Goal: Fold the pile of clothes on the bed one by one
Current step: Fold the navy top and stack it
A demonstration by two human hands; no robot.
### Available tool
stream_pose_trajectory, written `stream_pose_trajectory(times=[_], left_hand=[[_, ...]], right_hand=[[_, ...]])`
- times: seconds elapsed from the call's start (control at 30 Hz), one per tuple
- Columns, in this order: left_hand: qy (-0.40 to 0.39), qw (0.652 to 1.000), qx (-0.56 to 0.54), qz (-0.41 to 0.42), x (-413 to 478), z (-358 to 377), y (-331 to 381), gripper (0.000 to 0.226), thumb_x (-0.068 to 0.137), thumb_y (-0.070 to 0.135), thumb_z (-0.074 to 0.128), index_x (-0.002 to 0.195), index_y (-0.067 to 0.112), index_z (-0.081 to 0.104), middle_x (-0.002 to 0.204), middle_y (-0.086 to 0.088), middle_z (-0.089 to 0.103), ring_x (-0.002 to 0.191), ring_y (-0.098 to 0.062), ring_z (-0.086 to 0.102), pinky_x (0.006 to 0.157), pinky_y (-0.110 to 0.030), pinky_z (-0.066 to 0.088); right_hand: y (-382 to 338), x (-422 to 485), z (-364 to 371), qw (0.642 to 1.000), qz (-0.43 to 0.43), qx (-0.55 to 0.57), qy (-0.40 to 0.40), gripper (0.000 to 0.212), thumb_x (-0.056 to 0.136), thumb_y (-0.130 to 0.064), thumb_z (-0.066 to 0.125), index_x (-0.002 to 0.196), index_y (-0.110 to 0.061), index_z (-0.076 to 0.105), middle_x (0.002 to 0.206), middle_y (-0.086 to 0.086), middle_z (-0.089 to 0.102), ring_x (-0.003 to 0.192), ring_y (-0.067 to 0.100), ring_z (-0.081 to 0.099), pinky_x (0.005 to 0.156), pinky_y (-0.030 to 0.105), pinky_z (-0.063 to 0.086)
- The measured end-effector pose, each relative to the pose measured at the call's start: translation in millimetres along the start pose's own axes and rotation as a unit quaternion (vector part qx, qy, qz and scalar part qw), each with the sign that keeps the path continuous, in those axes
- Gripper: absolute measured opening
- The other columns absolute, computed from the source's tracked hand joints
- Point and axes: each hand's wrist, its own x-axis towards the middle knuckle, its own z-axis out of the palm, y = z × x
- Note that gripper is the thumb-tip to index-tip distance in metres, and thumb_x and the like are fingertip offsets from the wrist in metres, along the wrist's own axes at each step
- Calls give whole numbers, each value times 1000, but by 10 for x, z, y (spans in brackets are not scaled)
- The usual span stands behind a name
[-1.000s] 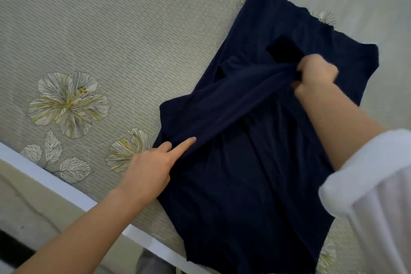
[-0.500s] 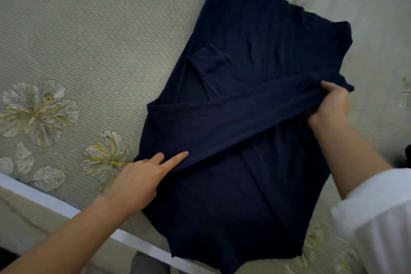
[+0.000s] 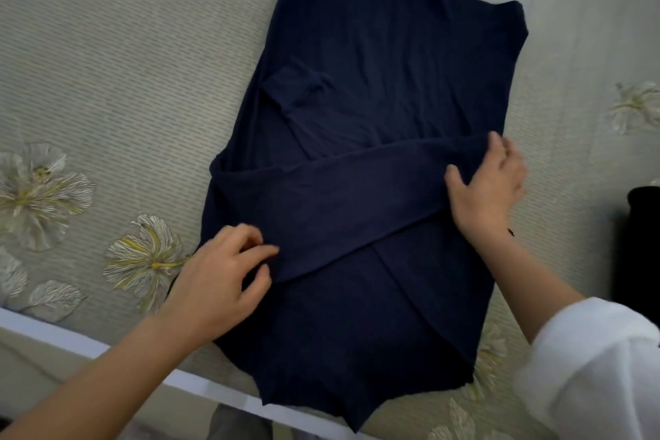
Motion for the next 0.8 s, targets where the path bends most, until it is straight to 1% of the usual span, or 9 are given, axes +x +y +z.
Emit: stream_pose_trajectory(times=[0.03,0.1,0.17,0.27,0.4,0.57,0.63,0.7,0.8], left_hand=[[38,999,27,5,37,59,29,49,88,38,41,126,14,62,128,-6,54,116,-24,51,94,-42,49],[2,995,84,-46,115,171,31,68,90,49,33,148,13,31,156,-19,18,144,-33,15,114,-46,24],[-70,984,108,-122,186,287,-63,84,84,67,14,152,20,-3,156,-14,-21,143,-27,-23,117,-44,2],[-102,974,147,-140,221,440,-239,89,77,78,2,146,28,-24,148,-8,-41,135,-24,-40,115,-46,-10],[-97,977,154,-115,179,481,-276,85,82,77,9,147,32,-22,150,-3,-38,137,-24,-38,113,-48,-12],[-125,976,168,-54,-162,446,-274,76,87,68,9,151,30,-8,157,-4,-24,143,-23,-27,115,-46,-8],[-151,973,176,-5,-398,399,-266,74,89,65,9,152,26,1,159,-7,-13,146,-24,-17,117,-46,-2],[-176,965,187,61,-616,327,-272,71,93,60,13,152,20,15,160,-11,3,147,-26,-3,117,-47,5],[-211,942,202,166,-823,257,-282,65,92,51,31,148,18,31,157,-14,20,146,-32,12,113,-51,15]], right_hand=[[-24,-87,37,997,-59,-16,-42,75,91,-39,57,150,-12,20,157,16,13,144,31,11,114,46,11],[-26,-259,146,981,-118,-64,-140,79,94,-52,46,153,-18,8,160,13,-4,147,27,-5,117,43,2],[33,-390,255,963,-116,-117,-212,80,94,-62,31,153,-23,-7,159,11,-16,146,26,-16,118,42,-6],[108,-472,339,955,-120,-155,-220,77,93,-65,17,150,-25,-16,158,11,-21,145,27,-21,117,42,-11],[222,-648,292,953,-177,-161,-184,72,95,-60,18,151,-27,-13,159,6,-20,146,23,-19,117,41,-12],[530,-1408,160,936,-187,-179,-239,69,96,-55,21,150,-28,-12,160,1,-15,146,19,-16,118,38,-8],[638,-1782,46,932,-210,-177,-238,68,97,-52,29,152,-26,-1,160,1,-5,148,20,-9,120,39,-4],[747,-2176,-70,933,-228,-156,-230,65,95,-46,37,152,-18,19,159,5,13,148,23,8,119,42,8],[934,-2693,-190,916,-272,-156,-249,68,87,-38,43,147,-8,32,155,10,28,145,24,21,113,44,21]])
